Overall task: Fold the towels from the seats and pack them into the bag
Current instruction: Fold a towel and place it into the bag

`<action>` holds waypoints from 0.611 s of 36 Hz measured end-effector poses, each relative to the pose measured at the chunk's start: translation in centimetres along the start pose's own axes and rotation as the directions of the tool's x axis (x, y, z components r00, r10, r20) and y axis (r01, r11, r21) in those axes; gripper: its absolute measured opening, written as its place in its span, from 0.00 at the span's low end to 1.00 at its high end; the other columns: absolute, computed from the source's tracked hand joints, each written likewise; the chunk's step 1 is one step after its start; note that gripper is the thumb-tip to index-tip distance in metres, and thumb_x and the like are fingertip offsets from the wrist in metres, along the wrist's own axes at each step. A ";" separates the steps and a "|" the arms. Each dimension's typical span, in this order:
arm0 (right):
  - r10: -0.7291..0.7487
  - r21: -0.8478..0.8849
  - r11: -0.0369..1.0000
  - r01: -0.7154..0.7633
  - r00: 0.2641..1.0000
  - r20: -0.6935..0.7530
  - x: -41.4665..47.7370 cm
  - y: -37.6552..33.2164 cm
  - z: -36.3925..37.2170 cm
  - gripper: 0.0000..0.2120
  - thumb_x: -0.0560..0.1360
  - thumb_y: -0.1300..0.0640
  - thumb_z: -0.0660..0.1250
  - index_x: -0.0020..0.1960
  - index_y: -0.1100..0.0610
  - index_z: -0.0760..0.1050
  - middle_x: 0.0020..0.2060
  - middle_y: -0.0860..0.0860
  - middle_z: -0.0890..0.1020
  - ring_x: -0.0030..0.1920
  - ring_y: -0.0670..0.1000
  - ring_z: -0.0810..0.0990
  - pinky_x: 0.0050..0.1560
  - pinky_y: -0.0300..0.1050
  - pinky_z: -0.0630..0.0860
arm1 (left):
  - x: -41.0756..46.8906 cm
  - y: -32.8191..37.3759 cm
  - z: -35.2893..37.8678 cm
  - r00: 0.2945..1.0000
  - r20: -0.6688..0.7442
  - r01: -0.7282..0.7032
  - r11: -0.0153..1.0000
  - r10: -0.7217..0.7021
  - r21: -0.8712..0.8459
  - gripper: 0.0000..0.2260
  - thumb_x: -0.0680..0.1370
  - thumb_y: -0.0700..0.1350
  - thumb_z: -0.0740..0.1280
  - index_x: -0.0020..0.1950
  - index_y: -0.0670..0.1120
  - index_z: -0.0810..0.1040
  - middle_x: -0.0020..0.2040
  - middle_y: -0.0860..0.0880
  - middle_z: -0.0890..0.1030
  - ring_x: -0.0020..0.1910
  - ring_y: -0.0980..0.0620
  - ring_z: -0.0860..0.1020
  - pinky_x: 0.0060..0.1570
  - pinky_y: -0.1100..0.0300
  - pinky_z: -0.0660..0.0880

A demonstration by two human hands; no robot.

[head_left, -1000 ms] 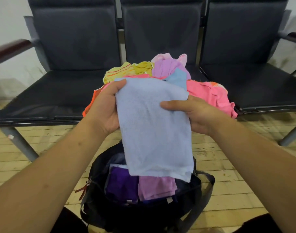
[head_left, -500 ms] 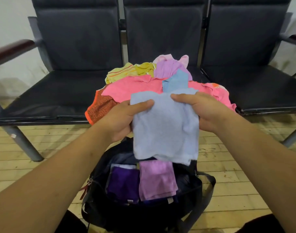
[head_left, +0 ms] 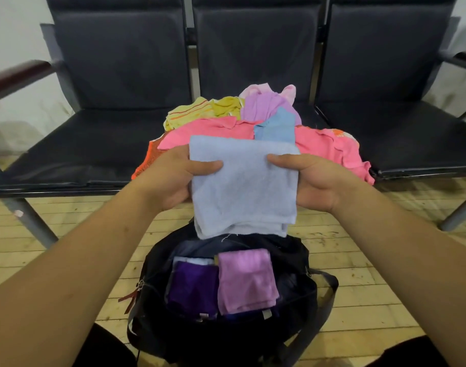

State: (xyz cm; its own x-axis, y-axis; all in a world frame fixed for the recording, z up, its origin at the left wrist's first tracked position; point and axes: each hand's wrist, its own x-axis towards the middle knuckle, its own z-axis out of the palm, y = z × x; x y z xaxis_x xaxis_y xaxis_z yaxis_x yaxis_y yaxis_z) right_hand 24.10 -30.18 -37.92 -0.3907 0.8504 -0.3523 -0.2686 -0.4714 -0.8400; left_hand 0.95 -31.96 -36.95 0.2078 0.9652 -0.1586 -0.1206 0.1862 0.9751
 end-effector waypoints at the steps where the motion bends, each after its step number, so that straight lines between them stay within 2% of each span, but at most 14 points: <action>1: -0.034 -0.008 0.999 0.033 0.999 -0.019 0.2 0.1 -0.2 0.27 0.69 0.59 0.72 0.67 0.63 0.77 0.61 0.58 0.83 0.59 0.57 0.83 0.54 0.51 0.83 | 0.1 -0.1 -0.3 1.000 -0.010 0.007 0.999 -0.007 0.049 0.12 0.78 0.36 0.67 0.61 0.44 0.79 0.54 0.48 0.86 0.52 0.49 0.84 0.44 0.56 0.83; 4: -0.115 -0.054 0.992 0.111 0.989 -0.093 0.7 0.4 -0.4 0.28 0.69 0.59 0.73 0.68 0.63 0.76 0.62 0.60 0.82 0.61 0.59 0.82 0.58 0.53 0.81 | 0.4 -0.5 -0.6 0.998 -0.057 0.023 0.992 -0.016 0.128 0.13 0.78 0.40 0.69 0.62 0.41 0.78 0.55 0.46 0.85 0.51 0.49 0.85 0.42 0.58 0.82; 7: -0.122 -0.029 0.992 0.120 0.986 -0.117 0.8 0.6 -0.6 0.25 0.71 0.60 0.73 0.67 0.63 0.76 0.60 0.60 0.83 0.59 0.59 0.83 0.52 0.52 0.83 | 0.8 -0.8 -0.9 0.985 -0.169 -0.017 0.989 0.043 0.147 0.20 0.73 0.43 0.74 0.62 0.39 0.74 0.56 0.43 0.83 0.51 0.46 0.85 0.46 0.51 0.82; 10: -0.147 -0.003 0.989 0.148 0.984 -0.098 0.9 0.6 -0.7 0.18 0.75 0.64 0.69 0.65 0.63 0.77 0.56 0.58 0.85 0.52 0.56 0.86 0.47 0.50 0.84 | 1.0 -0.9 -1.1 0.966 -0.222 -0.096 0.978 0.136 0.184 0.19 0.71 0.44 0.76 0.58 0.48 0.74 0.49 0.43 0.80 0.49 0.43 0.81 0.50 0.47 0.78; 12: -0.208 -0.064 0.977 0.202 0.971 -0.116 1.0 0.6 -0.9 0.16 0.76 0.66 0.68 0.63 0.64 0.78 0.55 0.58 0.85 0.50 0.55 0.86 0.47 0.49 0.84 | 1.0 -0.8 -1.3 0.968 -0.172 -0.131 0.954 0.181 0.269 0.20 0.72 0.41 0.75 0.60 0.56 0.76 0.46 0.43 0.79 0.49 0.43 0.81 0.52 0.47 0.80; 14: -0.289 -0.188 0.948 0.258 0.943 -0.165 1.0 0.7 -1.0 0.15 0.74 0.67 0.71 0.61 0.64 0.80 0.54 0.59 0.85 0.51 0.56 0.86 0.52 0.52 0.83 | 0.8 -0.9 -1.8 0.967 -0.093 -0.176 0.881 0.239 0.440 0.21 0.74 0.40 0.74 0.64 0.57 0.77 0.49 0.44 0.82 0.51 0.46 0.82 0.53 0.52 0.81; 17: -0.405 -0.350 0.879 0.322 0.893 -0.196 1.3 1.1 -1.5 0.12 0.72 0.66 0.74 0.55 0.63 0.82 0.50 0.57 0.87 0.52 0.57 0.86 0.59 0.56 0.81 | 1.0 -1.2 -2.4 0.927 -0.046 -0.215 0.629 0.372 0.747 0.18 0.76 0.43 0.73 0.64 0.54 0.78 0.53 0.56 0.81 0.50 0.57 0.79 0.50 0.66 0.76; 19: -0.473 -0.420 0.833 0.361 0.858 -0.202 1.3 1.4 -1.5 0.09 0.71 0.66 0.75 0.52 0.62 0.84 0.48 0.56 0.87 0.50 0.56 0.87 0.57 0.55 0.82 | 1.3 -1.5 -2.5 0.904 -0.046 -0.210 0.535 0.426 0.819 0.18 0.76 0.44 0.73 0.66 0.52 0.78 0.53 0.57 0.80 0.50 0.58 0.77 0.48 0.72 0.71; 22: -0.546 -0.484 0.785 0.387 0.802 -0.244 1.9 1.8 -1.6 0.08 0.69 0.63 0.78 0.47 0.56 0.84 0.47 0.54 0.87 0.49 0.53 0.86 0.55 0.53 0.83 | 1.5 -2.0 -2.6 0.865 -0.065 -0.201 0.463 0.497 0.863 0.17 0.76 0.45 0.73 0.65 0.50 0.79 0.50 0.57 0.79 0.49 0.57 0.76 0.42 0.79 0.66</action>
State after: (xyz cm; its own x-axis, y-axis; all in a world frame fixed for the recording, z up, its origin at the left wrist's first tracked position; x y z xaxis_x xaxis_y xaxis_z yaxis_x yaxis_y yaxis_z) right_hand 24.33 -29.05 -40.73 0.0480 0.9960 0.0751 0.0642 0.0719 -0.9953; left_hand -1.01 -30.36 -39.55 0.0570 0.9396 0.3374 0.7405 -0.2665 0.6170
